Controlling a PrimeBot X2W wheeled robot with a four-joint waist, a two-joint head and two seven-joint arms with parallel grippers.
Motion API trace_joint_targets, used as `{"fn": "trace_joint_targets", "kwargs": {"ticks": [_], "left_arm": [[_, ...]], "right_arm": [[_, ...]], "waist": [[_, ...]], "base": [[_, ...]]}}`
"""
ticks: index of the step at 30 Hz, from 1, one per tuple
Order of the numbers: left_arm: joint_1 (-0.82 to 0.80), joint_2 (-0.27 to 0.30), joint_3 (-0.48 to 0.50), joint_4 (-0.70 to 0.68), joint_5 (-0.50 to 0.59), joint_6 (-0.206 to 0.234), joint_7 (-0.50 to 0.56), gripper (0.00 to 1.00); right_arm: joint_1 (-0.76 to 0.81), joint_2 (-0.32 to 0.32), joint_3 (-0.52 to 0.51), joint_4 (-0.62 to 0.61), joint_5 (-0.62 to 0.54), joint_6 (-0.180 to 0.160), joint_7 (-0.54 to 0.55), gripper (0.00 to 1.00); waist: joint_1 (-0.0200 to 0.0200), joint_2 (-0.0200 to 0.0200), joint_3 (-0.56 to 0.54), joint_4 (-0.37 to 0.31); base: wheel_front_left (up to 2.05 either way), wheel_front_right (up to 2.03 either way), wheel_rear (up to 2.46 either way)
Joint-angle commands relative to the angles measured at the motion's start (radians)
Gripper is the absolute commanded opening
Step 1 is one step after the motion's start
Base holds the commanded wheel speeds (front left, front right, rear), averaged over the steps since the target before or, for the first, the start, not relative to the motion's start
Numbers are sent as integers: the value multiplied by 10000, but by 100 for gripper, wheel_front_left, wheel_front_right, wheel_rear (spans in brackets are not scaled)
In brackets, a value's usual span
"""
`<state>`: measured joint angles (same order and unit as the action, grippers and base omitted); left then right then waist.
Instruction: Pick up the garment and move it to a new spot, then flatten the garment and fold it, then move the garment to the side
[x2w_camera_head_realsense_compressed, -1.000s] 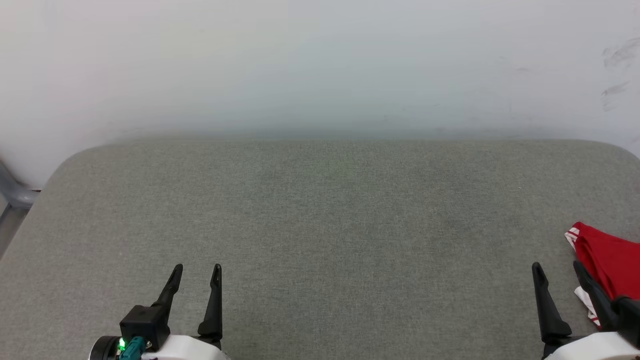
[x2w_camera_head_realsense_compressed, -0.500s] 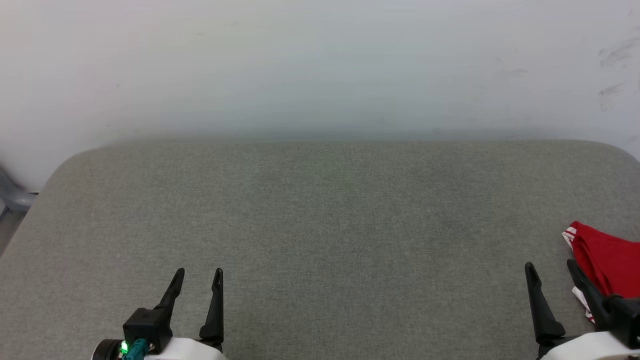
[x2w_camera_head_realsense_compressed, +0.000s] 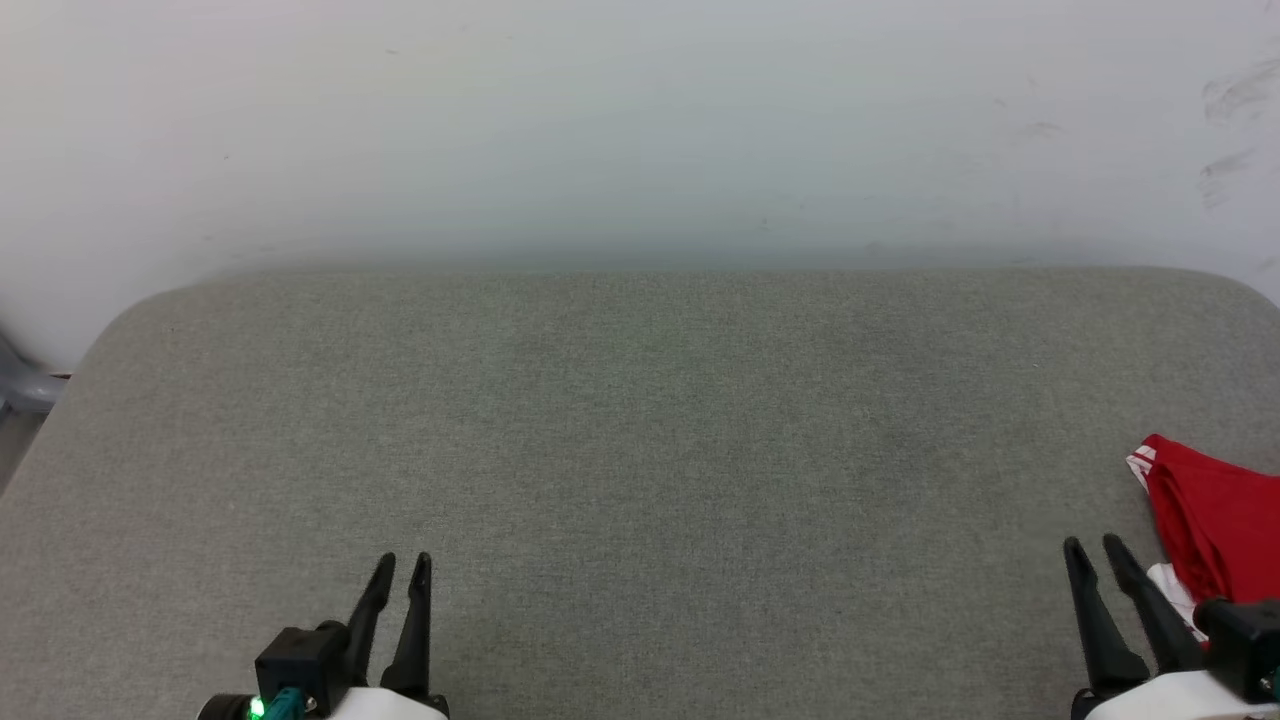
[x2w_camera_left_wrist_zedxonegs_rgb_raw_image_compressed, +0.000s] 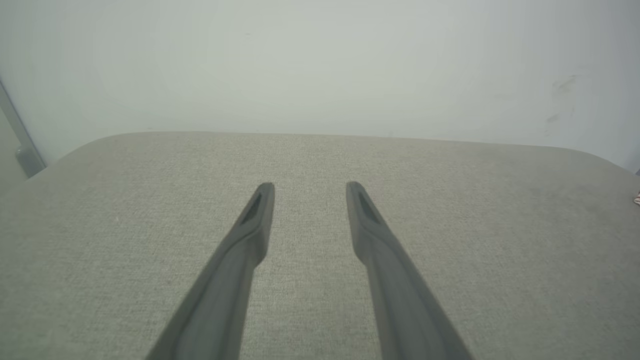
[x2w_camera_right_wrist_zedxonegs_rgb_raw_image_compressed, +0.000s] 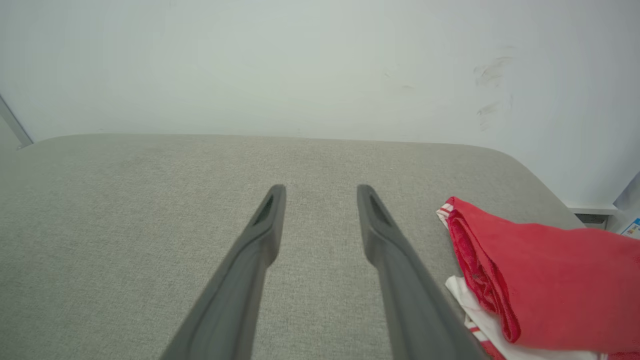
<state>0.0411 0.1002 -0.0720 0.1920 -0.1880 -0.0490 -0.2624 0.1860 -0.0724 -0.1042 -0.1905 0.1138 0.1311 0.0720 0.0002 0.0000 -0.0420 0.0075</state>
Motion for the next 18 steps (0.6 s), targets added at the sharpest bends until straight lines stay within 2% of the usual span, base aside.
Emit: {"fn": "trace_joint_targets", "kwargs": {"ticks": [1, 18], "left_arm": [[81, -23, -8, 127, -2, 0, 35, 0], [-262, -134, 420, 277, -3047, -179, 861, 0]], "right_arm": [[42, 15, 4, 136, 10, 0, 2, 0], [-620, 63, -29, 1092, 3220, -1, 102, 0]], "waist": [[0, 0, 1, -1], [0, 0, 60, -10]], "base": [[0, 0, 0], [0, 0, 0]]}}
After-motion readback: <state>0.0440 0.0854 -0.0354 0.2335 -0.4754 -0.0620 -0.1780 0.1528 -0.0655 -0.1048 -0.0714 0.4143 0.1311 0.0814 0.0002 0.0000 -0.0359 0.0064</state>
